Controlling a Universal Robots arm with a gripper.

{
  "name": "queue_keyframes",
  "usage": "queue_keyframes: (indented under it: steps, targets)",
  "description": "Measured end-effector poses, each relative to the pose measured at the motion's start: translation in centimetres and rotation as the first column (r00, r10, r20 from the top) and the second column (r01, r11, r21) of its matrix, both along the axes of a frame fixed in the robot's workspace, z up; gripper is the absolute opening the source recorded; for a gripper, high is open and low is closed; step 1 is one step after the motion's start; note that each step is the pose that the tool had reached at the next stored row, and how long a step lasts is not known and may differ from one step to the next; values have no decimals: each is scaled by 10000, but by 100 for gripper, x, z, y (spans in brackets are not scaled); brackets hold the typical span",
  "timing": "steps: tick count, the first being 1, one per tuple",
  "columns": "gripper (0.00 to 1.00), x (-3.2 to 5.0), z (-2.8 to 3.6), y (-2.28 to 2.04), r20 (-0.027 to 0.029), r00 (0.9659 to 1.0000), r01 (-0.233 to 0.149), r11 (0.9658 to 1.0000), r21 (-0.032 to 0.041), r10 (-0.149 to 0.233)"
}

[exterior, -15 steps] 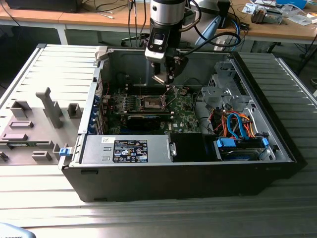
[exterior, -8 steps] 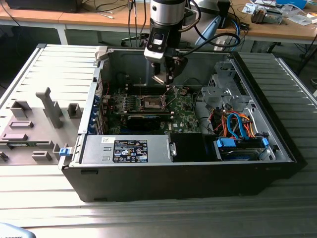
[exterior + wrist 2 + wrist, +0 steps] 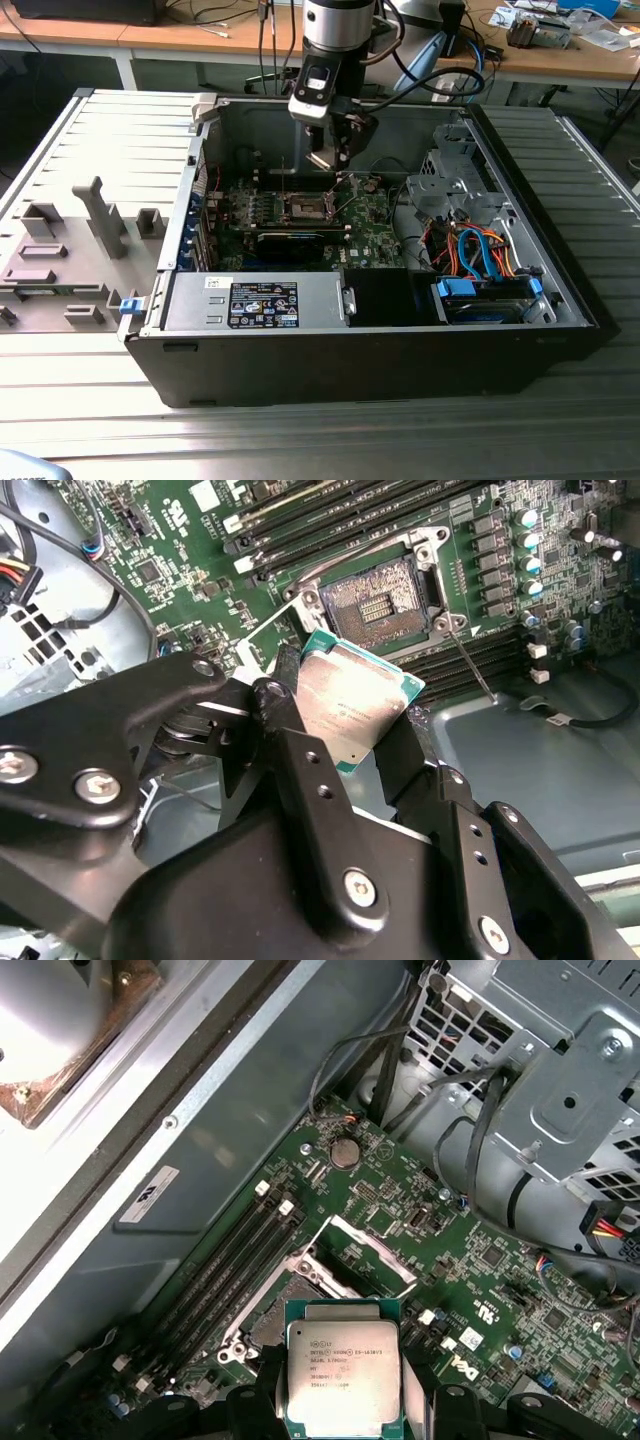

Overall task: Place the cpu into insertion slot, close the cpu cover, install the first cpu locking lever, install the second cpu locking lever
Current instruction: 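Place the cpu into insertion slot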

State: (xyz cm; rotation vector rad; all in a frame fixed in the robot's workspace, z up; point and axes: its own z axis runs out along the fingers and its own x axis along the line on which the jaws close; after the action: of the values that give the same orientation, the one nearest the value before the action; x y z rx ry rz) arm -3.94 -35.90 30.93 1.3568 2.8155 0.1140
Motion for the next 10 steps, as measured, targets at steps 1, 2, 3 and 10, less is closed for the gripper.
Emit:
queue_keyframes:
  steps: [1, 2, 3, 10]
  targets:
    - [55, 0, -1, 0, -1, 10000, 87, 10000, -29, -87]
    - [55, -1, -1, 0, -3, 9999, 150, 9999, -57, -150]
    - [55, -1, -1, -1, -5, 9998, 195, 9998, -69, -195]
    - [55, -1, -1, -1, -8, 9979, 641, 9979, -72, -641]
